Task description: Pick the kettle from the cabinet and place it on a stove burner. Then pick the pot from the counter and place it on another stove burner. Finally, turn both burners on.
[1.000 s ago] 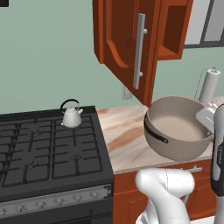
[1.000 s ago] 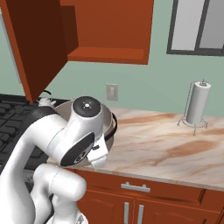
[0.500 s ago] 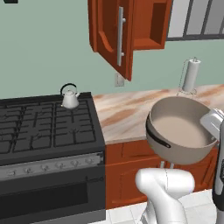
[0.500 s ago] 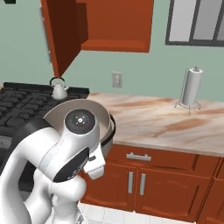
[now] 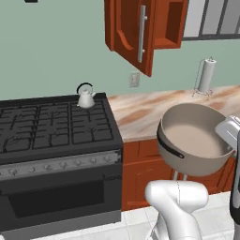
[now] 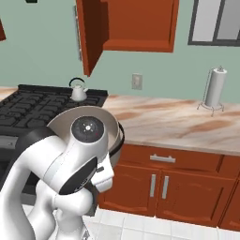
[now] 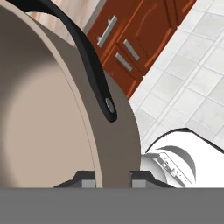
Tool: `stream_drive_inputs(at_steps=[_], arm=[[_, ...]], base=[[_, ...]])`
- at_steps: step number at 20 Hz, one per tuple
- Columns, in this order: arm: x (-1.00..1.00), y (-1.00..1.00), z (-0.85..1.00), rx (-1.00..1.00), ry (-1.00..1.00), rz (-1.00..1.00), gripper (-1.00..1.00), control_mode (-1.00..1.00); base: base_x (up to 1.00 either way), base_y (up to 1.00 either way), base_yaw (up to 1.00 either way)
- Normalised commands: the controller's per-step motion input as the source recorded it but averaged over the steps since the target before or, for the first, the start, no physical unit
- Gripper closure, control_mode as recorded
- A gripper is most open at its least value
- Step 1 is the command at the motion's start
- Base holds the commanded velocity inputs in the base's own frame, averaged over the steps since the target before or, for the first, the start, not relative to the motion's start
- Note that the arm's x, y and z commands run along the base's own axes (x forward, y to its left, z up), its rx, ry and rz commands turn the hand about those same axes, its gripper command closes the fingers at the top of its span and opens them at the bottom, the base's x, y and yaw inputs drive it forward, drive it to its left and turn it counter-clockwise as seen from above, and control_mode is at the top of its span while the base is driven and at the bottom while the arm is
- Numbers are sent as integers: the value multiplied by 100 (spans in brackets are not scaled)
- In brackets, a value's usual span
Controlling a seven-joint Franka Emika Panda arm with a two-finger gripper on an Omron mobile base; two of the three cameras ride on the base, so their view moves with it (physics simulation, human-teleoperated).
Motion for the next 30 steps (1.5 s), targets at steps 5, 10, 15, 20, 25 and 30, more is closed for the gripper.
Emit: stream_drive_inputs(at_steps=[5, 10, 15, 20, 25, 30], arm=[[0, 0, 0, 0, 0, 0, 100, 100], [0, 0, 0, 0, 0, 0, 100, 100], [0, 0, 0, 0, 0, 0, 100, 100], [0, 0, 0, 0, 0, 0, 100, 100], [0, 0, 0, 0, 0, 0, 100, 100], [0, 0, 0, 0, 0, 0, 100, 100]], base=[[-34, 54, -2], [-29, 54, -5], [-18, 53, -12], [-5, 60, -16], [-1, 62, -18], [0, 57, -17]])
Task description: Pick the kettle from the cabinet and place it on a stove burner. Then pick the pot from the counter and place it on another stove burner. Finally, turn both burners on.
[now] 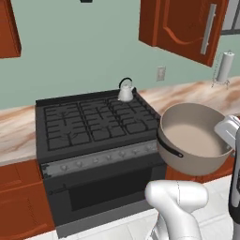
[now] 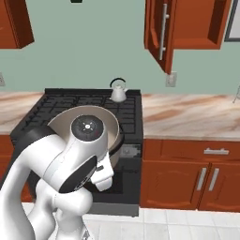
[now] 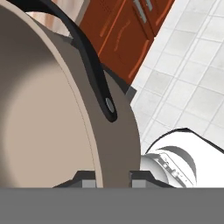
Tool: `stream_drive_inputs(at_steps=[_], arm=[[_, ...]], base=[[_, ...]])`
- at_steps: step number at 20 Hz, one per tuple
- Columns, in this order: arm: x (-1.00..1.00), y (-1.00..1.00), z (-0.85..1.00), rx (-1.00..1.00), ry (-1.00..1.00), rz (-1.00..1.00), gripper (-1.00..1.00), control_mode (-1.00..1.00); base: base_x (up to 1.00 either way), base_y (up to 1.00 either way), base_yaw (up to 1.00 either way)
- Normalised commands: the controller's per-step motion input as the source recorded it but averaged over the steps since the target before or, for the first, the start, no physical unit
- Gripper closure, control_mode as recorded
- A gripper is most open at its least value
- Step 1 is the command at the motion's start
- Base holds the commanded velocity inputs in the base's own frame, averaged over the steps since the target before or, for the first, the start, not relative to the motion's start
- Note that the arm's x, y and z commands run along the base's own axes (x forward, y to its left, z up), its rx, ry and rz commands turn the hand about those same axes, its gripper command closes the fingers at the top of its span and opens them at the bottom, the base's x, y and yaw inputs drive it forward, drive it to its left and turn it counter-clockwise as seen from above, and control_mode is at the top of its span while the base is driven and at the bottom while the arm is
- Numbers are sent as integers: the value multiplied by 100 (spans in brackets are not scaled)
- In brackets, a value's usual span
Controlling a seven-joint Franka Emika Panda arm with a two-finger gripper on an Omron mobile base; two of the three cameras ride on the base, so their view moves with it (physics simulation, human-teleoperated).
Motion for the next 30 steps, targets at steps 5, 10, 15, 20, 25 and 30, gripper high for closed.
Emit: stream_drive_inputs(at_steps=[5, 10, 15, 20, 25, 30], arm=[[0, 0, 0, 0, 0, 0, 100, 100], [0, 0, 0, 0, 0, 0, 100, 100], [0, 0, 0, 0, 0, 0, 100, 100], [0, 0, 0, 0, 0, 0, 100, 100], [0, 0, 0, 0, 0, 0, 100, 100], [0, 0, 0, 0, 0, 0, 100, 100]], base=[[8, 49, -12], [24, 44, -9], [38, 40, -3], [45, 36, 0], [29, 25, -1], [14, 21, -9]])
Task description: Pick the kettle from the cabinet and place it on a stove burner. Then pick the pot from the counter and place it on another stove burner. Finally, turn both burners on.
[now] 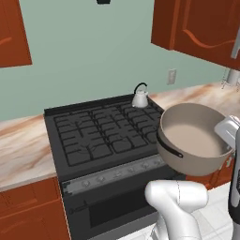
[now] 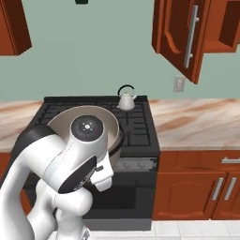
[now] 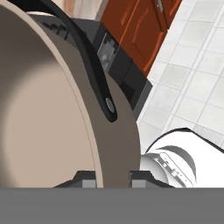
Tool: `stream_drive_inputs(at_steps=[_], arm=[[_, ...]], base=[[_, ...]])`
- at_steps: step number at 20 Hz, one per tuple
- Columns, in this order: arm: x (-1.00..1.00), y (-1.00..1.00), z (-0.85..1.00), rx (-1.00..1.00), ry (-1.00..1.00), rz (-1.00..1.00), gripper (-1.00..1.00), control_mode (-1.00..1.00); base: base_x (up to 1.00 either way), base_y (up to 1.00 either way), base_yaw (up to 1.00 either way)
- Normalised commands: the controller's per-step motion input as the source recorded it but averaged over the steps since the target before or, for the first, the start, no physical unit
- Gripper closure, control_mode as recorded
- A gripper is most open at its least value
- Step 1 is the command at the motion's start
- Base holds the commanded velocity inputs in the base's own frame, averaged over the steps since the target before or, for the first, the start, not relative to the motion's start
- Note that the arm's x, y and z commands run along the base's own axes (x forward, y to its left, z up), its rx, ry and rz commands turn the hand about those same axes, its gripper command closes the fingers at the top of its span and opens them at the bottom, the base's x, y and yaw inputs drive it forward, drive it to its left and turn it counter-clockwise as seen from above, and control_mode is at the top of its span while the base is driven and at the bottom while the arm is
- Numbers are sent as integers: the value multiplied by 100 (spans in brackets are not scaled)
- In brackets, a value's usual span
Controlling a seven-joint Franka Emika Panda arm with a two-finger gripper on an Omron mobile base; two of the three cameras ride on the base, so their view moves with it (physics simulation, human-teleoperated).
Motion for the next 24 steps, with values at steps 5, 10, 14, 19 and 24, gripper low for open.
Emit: stream_drive_inputs(at_steps=[5, 10, 14, 19, 24], arm=[[0, 0, 0, 0, 0, 0, 100, 100], [0, 0, 0, 0, 0, 0, 100, 100], [0, 0, 0, 0, 0, 0, 100, 100], [0, 0, 0, 0, 0, 0, 100, 100], [0, 0, 0, 0, 0, 0, 100, 100]], base=[[24, 38, -10], [17, 67, -5], [24, 54, 0], [41, 17, 0], [19, -1, 0]])
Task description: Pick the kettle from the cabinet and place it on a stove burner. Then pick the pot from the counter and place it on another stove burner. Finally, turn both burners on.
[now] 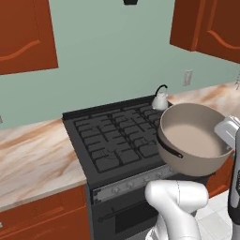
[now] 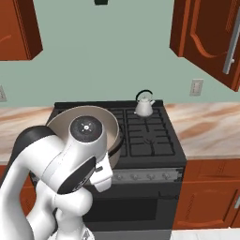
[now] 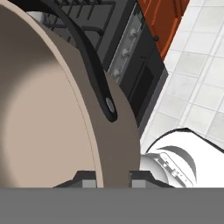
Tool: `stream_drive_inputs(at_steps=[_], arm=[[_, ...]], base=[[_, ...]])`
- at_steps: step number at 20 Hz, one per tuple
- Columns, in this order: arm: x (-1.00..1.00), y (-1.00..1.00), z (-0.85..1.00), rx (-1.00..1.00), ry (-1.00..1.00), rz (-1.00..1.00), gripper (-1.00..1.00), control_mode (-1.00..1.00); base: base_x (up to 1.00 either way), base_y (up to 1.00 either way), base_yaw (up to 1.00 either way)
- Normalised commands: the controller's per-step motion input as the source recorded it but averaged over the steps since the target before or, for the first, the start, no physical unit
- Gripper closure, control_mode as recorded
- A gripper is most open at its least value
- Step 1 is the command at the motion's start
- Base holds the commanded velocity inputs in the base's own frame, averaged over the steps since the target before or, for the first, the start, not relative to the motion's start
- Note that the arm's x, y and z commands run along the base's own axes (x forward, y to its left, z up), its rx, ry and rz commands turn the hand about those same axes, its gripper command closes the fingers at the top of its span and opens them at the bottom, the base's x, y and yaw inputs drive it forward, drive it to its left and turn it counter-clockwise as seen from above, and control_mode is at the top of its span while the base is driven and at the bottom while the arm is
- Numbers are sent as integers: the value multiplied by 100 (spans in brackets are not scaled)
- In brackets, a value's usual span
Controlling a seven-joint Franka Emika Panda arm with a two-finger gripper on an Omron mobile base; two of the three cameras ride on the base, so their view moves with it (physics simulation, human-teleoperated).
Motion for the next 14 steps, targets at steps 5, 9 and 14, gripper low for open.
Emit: stream_drive_inputs(at_steps=[5, 9, 14], arm=[[0, 0, 0, 0, 0, 0, 100, 100], [0, 0, 0, 0, 0, 0, 100, 100], [0, 0, 0, 0, 0, 0, 100, 100]], base=[[4, -16, -2], [0, -34, -7], [0, -32, -6]])
